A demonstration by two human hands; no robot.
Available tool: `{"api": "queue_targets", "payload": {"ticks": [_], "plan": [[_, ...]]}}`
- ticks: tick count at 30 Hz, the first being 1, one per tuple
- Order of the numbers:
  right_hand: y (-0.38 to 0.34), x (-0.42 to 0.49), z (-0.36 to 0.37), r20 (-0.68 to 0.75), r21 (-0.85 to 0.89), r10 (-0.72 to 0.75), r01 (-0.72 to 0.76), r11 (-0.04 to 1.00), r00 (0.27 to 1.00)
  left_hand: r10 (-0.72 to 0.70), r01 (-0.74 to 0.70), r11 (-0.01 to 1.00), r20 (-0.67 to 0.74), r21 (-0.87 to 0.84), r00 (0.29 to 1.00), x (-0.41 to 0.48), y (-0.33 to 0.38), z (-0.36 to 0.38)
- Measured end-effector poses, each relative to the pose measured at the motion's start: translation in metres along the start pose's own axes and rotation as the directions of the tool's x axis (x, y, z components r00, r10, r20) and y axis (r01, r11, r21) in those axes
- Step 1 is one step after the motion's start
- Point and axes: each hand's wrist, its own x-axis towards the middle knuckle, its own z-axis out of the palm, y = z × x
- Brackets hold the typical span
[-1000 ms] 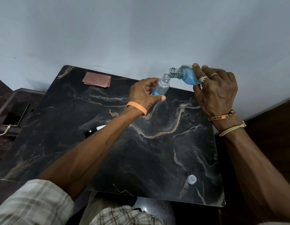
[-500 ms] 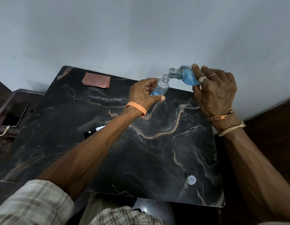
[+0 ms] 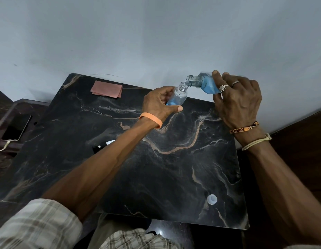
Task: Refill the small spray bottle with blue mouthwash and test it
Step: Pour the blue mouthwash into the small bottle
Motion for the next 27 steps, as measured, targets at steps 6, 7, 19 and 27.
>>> {"api": "queue_targets", "payload": {"ticks": [6,7,19,27], "plan": [[-0.0003,-0.0012,-0.0004,0.026,-0.009,0.003,-0.003,1.0,1.0,0.0,0.0,1.0,-0.01,-0.002,1.0,-0.0009,0.0,-0.0003],[-0.0004,-0.0013,-0.0006,0.023,-0.011,0.001,-0.001,1.0,1.0,-0.001,0.001,1.0,-0.011,-0.003,1.0,-0.0012,0.0001,-0.0004],[-0.002,-0.0006,-0.0032,-0.003,-0.01,-0.007,0.007,1.0,1.0,-0.004,0.004,1.0,-0.005,-0.011,1.0,-0.0027,0.0023,-0.0025],[-0.0022,0.0003,-0.004,-0.003,-0.012,-0.014,0.014,1.0,1.0,0.002,-0.002,1.0,-0.009,-0.015,1.0,-0.004,0.0042,-0.0037]]}}
